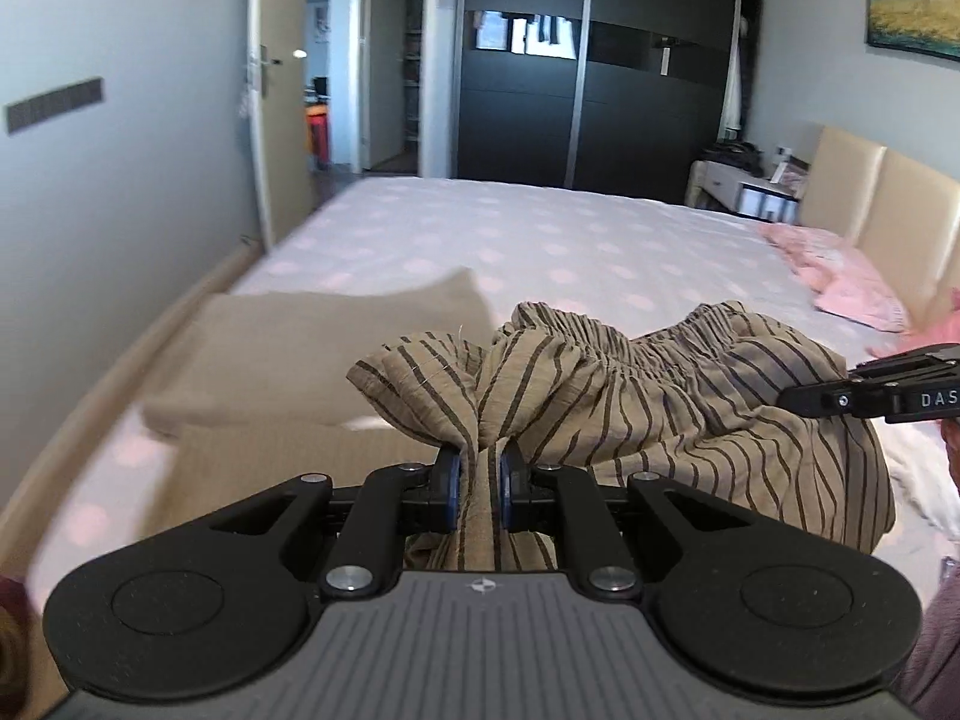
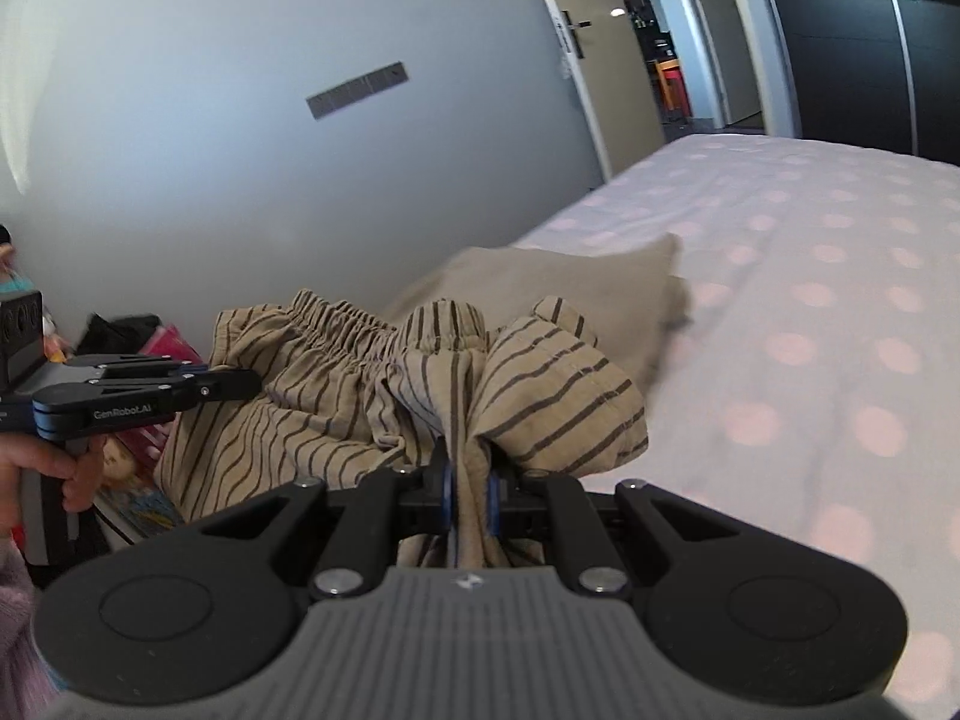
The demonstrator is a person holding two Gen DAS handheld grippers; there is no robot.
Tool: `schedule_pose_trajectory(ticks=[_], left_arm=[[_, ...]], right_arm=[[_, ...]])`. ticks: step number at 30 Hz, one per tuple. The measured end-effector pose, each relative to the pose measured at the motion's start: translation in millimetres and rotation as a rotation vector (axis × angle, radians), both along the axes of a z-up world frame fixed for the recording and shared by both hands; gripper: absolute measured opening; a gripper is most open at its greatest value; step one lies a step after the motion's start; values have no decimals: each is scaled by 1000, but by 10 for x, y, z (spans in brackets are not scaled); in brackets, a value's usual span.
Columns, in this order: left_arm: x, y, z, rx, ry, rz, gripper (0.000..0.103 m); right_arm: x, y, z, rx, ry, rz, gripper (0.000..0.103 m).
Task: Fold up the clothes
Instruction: 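Lift the trousers by the waistband with both tools and carry toward the beige blanket, then lower the trousers onto the beige blanket and open both tools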
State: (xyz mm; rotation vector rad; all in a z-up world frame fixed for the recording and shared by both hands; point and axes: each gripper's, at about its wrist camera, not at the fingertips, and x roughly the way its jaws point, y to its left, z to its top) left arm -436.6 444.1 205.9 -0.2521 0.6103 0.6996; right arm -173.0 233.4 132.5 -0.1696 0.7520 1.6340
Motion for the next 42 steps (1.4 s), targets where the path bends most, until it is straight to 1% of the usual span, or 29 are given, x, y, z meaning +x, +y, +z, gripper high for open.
schedule_pose_trajectory(ticks=[5, 8, 12, 14, 18, 23, 27, 28, 29, 31, 32, 34, 35, 36, 38, 39, 40, 42], left_arm=[[-286, 354, 133, 32, 41, 34, 10], [-391, 580, 102, 26, 71, 52, 10], [-491, 866, -28, 15, 98, 67, 10], [-543, 1027, -129, -9, 110, 73, 10], [-576, 1329, -428, -49, 136, 73, 10], [-564, 1651, -848, -110, 145, 86, 10], [-563, 1809, -1114, -137, 149, 108, 12], [-569, 1827, -1164, -141, 156, 111, 12], [-576, 1845, -1215, -145, 162, 114, 14], [-609, 1855, -1282, -144, 169, 126, 19], [-631, 1850, -1299, -143, 164, 131, 21], [-684, 1853, -1290, -147, 139, 145, 24], [-703, 1851, -1268, -147, 128, 155, 29], [-712, 1853, -1234, -141, 120, 166, 30], [-720, 1857, -1152, -123, 104, 184, 32], [-722, 1848, -1100, -112, 93, 193, 37], [-725, 1839, -1048, -101, 82, 202, 39], [-722, 1802, -959, -66, 83, 221, 41]], right_arm=[[-377, 572, 77, -17, 55, 32, 12], [-587, 865, 50, -28, 56, 46, 12], [-776, 1195, -37, -54, 59, 45, 12], [-843, 1349, -116, -72, 56, 41, 12], [-932, 1588, -310, -116, 34, 51, 12], [-871, 1861, -633, -165, 12, 46, 12], [-814, 2042, -882, -206, 5, 46, 14], [-815, 2064, -937, -215, 3, 48, 16], [-811, 2077, -988, -220, 1, 48, 21], [-793, 2095, -1061, -225, 0, 39, 35], [-768, 2107, -1074, -217, 14, 36, 39], [-706, 2138, -1093, -199, 51, 31, 54], [-669, 2162, -1095, -193, 79, 24, 57], [-631, 2190, -1093, -188, 111, 15, 59], [-558, 2225, -1070, -168, 166, -4, 59], [-528, 2221, -1032, -144, 176, -11, 59], [-499, 2212, -981, -114, 173, -18, 59], [-444, 2193, -871, -50, 155, -34, 59]])
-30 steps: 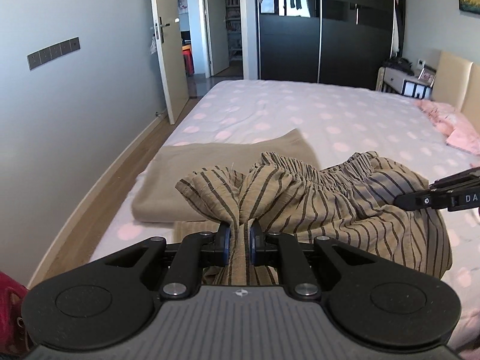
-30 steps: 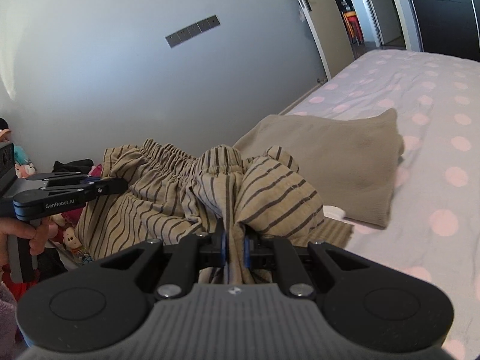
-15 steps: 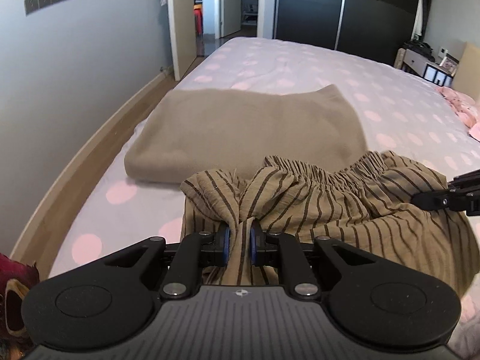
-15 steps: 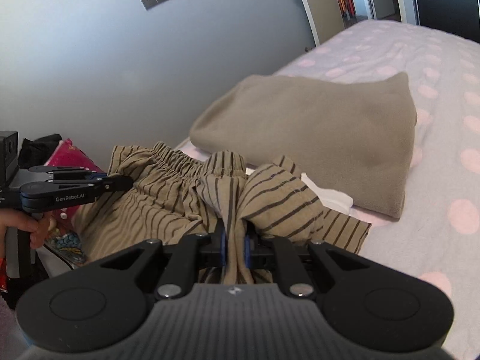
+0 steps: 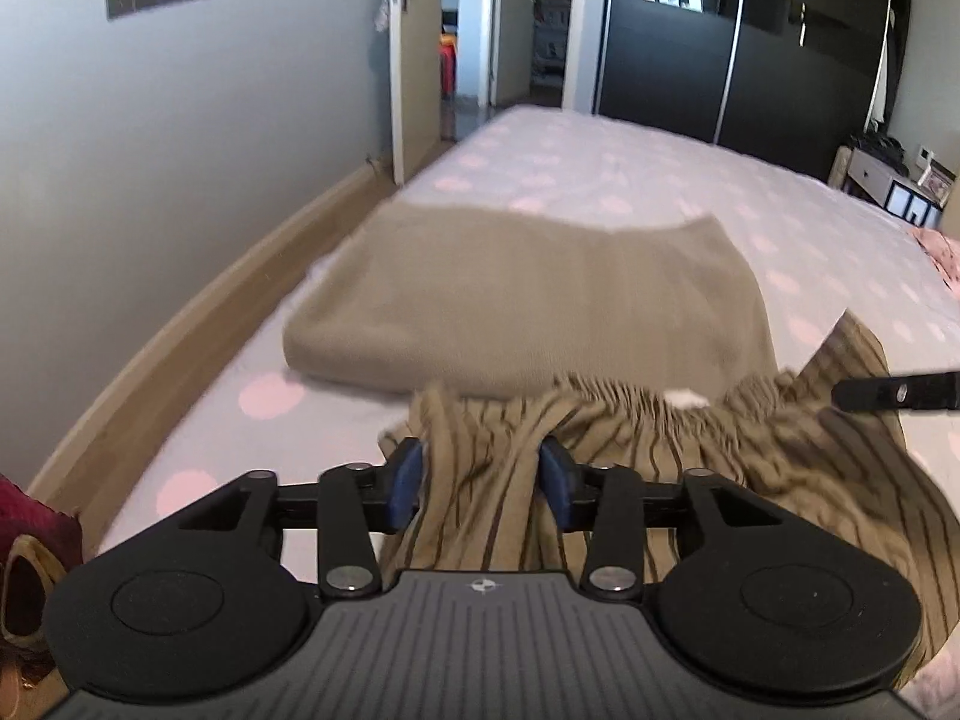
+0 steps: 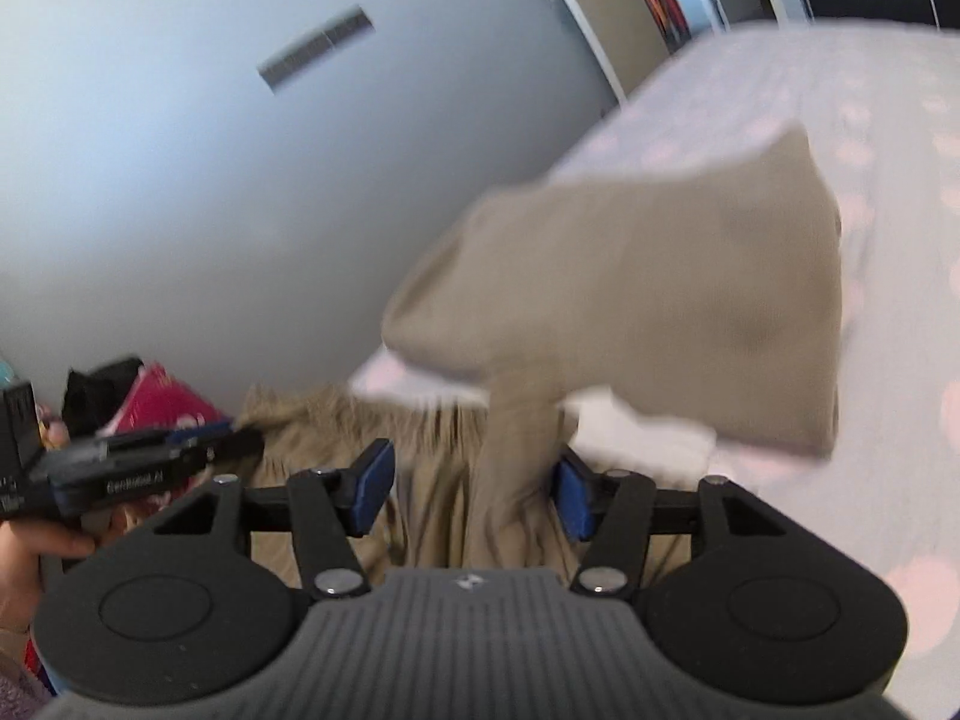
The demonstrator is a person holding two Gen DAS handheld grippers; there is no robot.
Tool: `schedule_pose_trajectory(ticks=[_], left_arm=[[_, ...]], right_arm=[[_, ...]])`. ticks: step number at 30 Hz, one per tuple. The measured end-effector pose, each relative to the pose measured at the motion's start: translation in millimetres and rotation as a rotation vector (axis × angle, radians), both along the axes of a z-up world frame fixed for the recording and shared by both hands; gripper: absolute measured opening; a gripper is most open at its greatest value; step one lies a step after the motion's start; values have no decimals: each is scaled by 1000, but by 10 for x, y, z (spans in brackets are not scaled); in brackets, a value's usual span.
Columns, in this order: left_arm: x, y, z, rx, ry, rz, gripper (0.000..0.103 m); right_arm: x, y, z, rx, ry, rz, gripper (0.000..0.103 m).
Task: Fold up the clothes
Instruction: 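Lower the trousers onto the beige blanket and open both tools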
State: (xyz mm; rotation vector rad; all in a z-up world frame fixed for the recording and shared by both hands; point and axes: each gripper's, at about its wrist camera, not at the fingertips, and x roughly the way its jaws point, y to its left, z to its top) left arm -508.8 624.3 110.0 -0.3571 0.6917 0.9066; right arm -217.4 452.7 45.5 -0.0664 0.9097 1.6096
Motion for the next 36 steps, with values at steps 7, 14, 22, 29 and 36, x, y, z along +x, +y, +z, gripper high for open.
schedule_pose_trajectory(ticks=[7, 14, 22, 29, 36], left_arm=[[41, -189, 289, 156, 13, 56, 42], [185, -311, 158, 109, 19, -69, 23], [85, -62, -414, 13, 37, 37, 22], [-79, -116, -399, 21, -10, 69, 29], [-407, -460, -154, 78, -40, 99, 45]], right_arm=[[47, -118, 296, 59, -141, 6, 52], [-366, -146, 295, 106, -244, 217, 26], [-367, 88, -331, -56, -272, 122, 9], [-219, -42, -313, -15, -307, 116, 17], [-78, -584, 9, 83, -305, 181, 36]])
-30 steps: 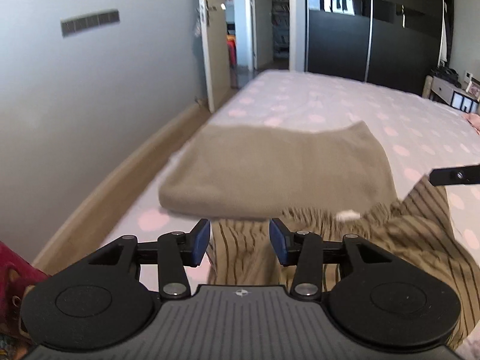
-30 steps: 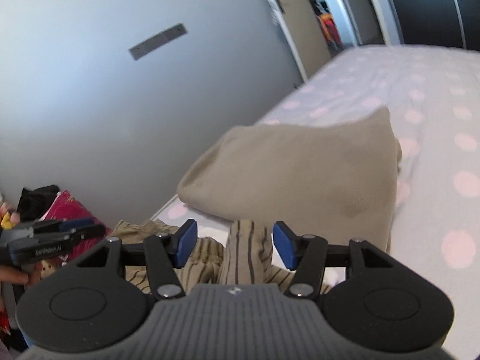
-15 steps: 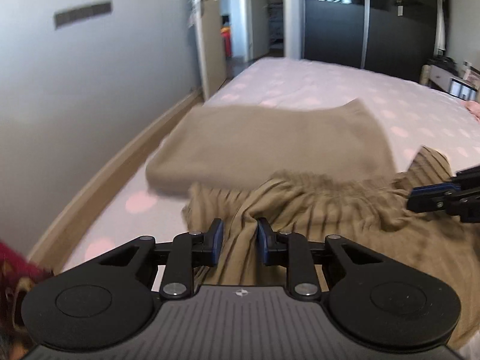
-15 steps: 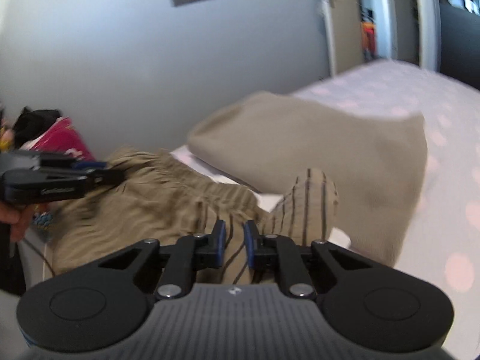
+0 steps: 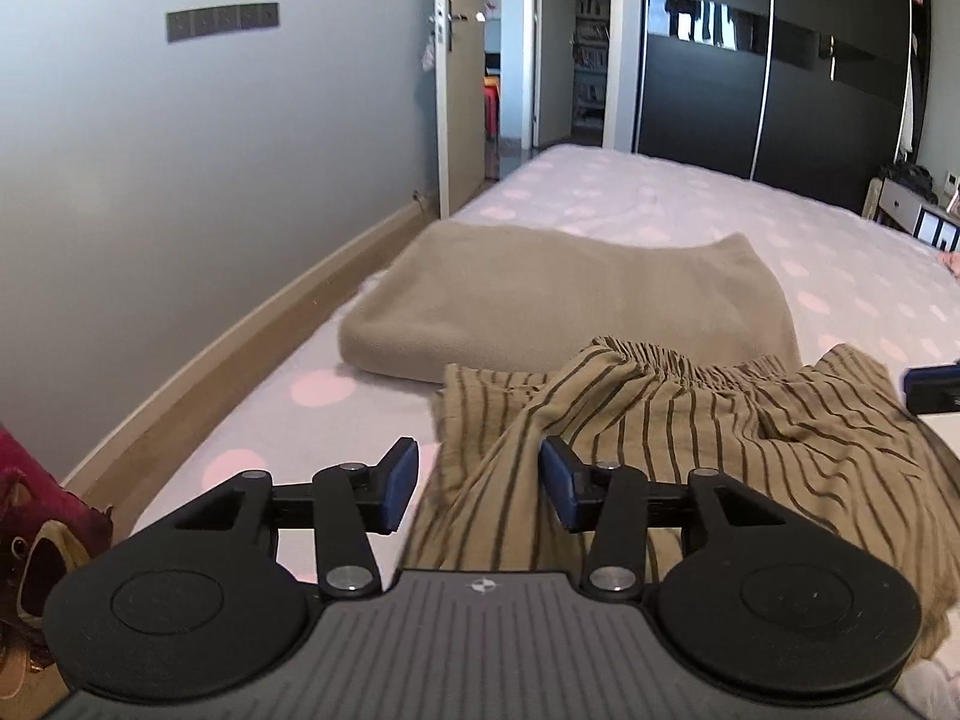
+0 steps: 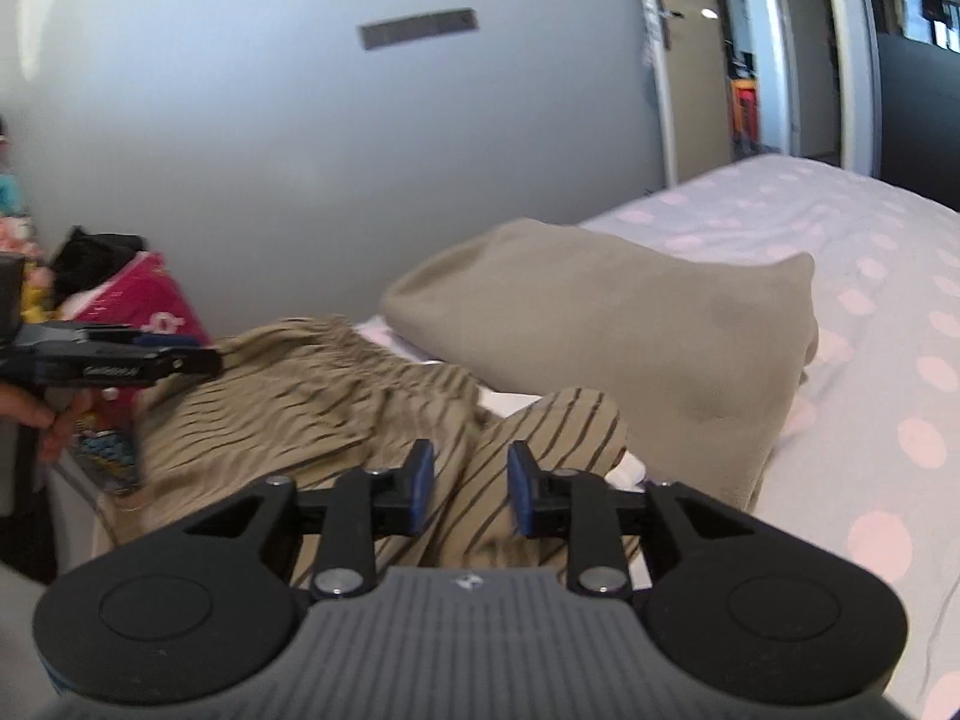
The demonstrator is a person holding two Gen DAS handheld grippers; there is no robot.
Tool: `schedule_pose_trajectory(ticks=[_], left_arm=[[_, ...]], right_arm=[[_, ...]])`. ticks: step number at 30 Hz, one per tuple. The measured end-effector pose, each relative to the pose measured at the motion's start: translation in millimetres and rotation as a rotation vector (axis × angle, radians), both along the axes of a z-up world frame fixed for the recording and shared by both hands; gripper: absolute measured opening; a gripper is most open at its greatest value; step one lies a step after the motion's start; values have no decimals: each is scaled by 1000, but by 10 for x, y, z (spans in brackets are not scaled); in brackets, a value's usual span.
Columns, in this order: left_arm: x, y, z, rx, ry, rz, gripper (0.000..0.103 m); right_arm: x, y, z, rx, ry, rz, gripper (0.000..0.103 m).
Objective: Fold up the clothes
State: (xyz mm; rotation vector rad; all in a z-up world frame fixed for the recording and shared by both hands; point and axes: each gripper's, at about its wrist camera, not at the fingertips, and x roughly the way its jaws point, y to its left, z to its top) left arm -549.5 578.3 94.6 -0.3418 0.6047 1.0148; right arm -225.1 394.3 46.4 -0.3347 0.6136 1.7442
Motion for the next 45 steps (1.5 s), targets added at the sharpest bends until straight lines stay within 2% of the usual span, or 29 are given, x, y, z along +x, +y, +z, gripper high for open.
schedule_pose_trajectory(ticks=[1, 5, 8, 10, 11, 13, 19, 22, 26, 28, 29, 31, 34, 35, 39, 41, 45], left_arm=[[-64, -36, 8, -6, -7, 15, 46], [-293, -142, -20, -34, -32, 60, 46], [-383, -194, -73, -44, -49, 73, 39], [-365, -181, -120, -54, -47, 81, 38], [-352, -165, -150, -57, -42, 87, 38], [-324, -122, -214, -57, -22, 102, 38], [-354, 20, -418, -104, -4, 200, 38], [-417, -30, -387, -98, -4, 220, 38], [-423, -266, -178, -38, 32, 217, 38], [-370, -434, -14, -10, 31, 192, 42], [-324, -519, 70, 3, 24, 174, 47], [-221, -674, 235, 22, 9, 135, 52], [-50, -941, 512, 42, -18, 96, 61], [0, -1037, 595, 55, -24, 88, 63], [188, -1416, 892, 122, -42, 63, 75], [252, -1579, 1000, 142, -46, 64, 75], [364, -1799, 1089, 152, -16, 78, 76]], right_arm=[[8, -88, 26, 5, 1, 15, 39], [-10, -424, 33, -1, -6, 80, 39], [-75, -625, -56, -22, -32, 132, 37], [-117, -685, -142, -45, -45, 146, 20], [-132, -684, -199, -60, -44, 147, 18], [-152, -671, -313, -88, -39, 150, 6], [-127, -646, -469, -159, -27, 116, 6], [-52, -710, -451, -177, -46, 99, 7], [75, -807, -356, -175, -73, 73, 12], [106, -820, -233, -159, -101, 54, 13], [108, -816, -149, -146, -117, 44, 16], [96, -815, 60, -103, -144, 21, 30], [6, -785, 446, -9, -160, -15, 32], [-35, -777, 581, 20, -158, -33, 36], [-203, -794, 1056, 98, -107, -108, 50], [-300, -841, 1215, 101, -77, -147, 53], [-452, -1045, 1263, 67, 39, -158, 63]])
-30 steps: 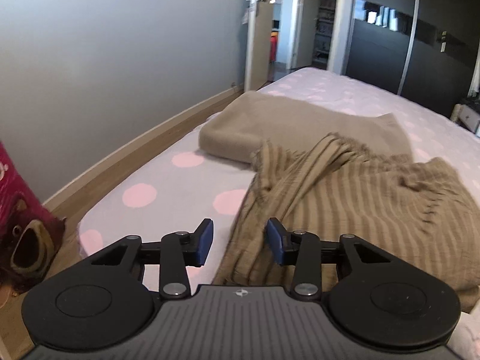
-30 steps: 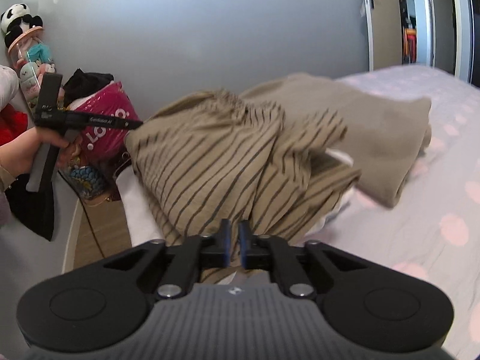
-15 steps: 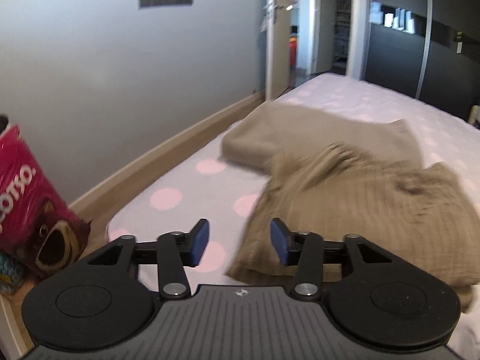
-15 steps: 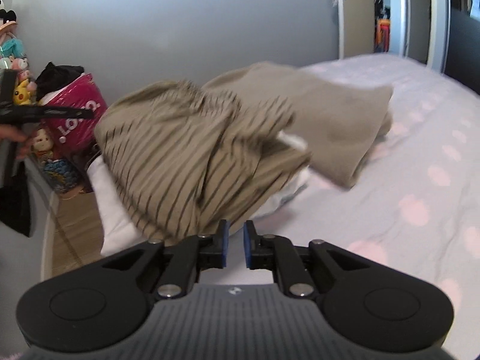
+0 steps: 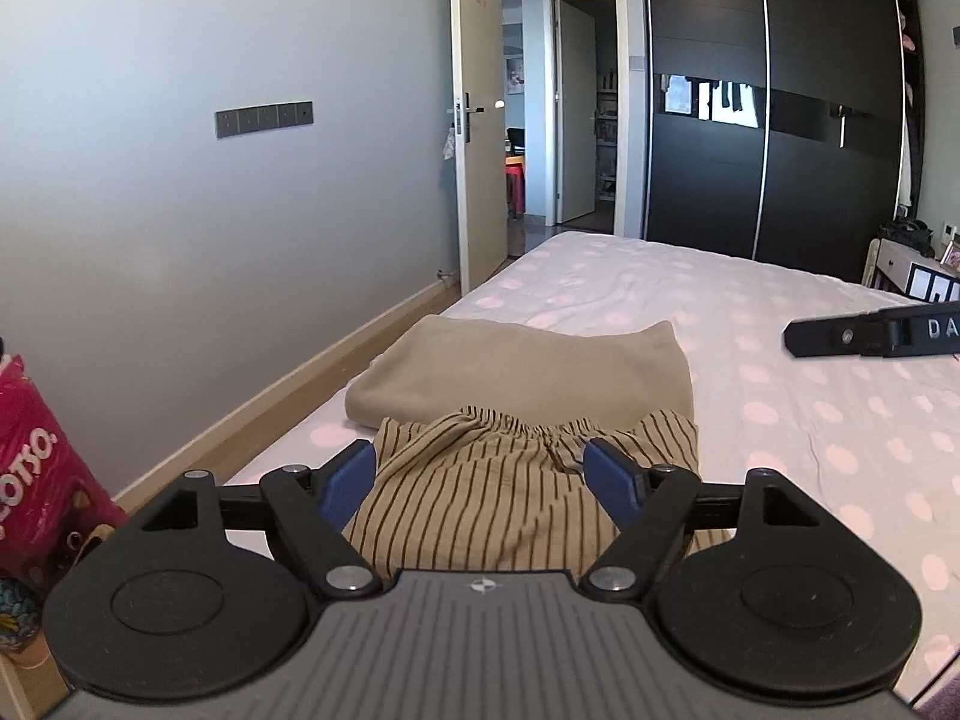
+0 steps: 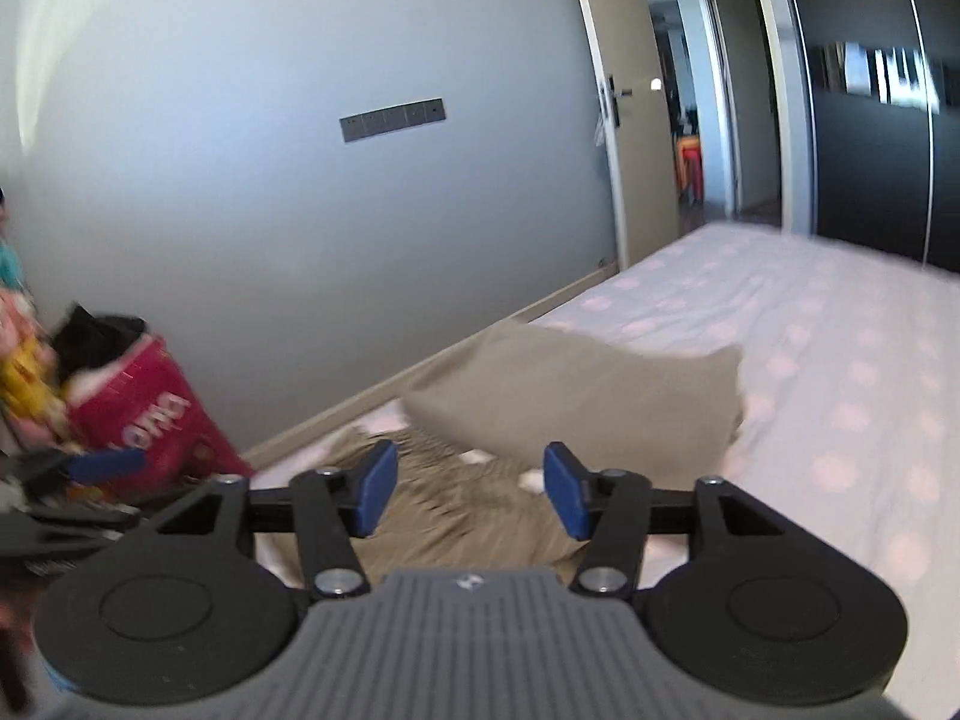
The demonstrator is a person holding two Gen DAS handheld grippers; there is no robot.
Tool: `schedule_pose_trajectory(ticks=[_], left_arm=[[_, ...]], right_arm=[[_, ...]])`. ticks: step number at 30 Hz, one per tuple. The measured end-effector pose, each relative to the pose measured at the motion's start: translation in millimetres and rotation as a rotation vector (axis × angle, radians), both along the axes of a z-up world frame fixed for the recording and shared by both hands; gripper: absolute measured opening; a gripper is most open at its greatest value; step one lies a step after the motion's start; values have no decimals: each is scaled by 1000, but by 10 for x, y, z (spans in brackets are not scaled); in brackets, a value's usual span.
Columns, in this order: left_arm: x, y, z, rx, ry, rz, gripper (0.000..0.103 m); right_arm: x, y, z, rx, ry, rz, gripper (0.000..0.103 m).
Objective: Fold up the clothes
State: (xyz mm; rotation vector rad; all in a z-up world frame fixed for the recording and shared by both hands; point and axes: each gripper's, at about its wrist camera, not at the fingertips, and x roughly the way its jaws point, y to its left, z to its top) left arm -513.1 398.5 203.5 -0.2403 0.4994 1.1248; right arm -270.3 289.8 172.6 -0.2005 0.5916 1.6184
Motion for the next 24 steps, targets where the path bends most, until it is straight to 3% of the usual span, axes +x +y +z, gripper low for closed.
schedule_pose_trajectory(ticks=[3, 8, 10, 15, 24], left_arm=[[84, -124, 2, 7, 30, 18, 76], [234, -243, -139, -2, 83, 19, 76], [299, -265, -234, -18, 98, 13, 76], [425, -265, -502, -80, 135, 10, 76], [652, -275, -784, -125, 223, -19, 76]], right_arm=[[-105, -180, -155, -18, 33, 4, 70], [-142, -348, -386, -29, 8, -48, 74], [-115, -377, -448, -45, 12, -64, 80], [-12, -369, -705, -122, -17, -107, 82], [145, -381, -1014, -235, 33, -111, 84]])
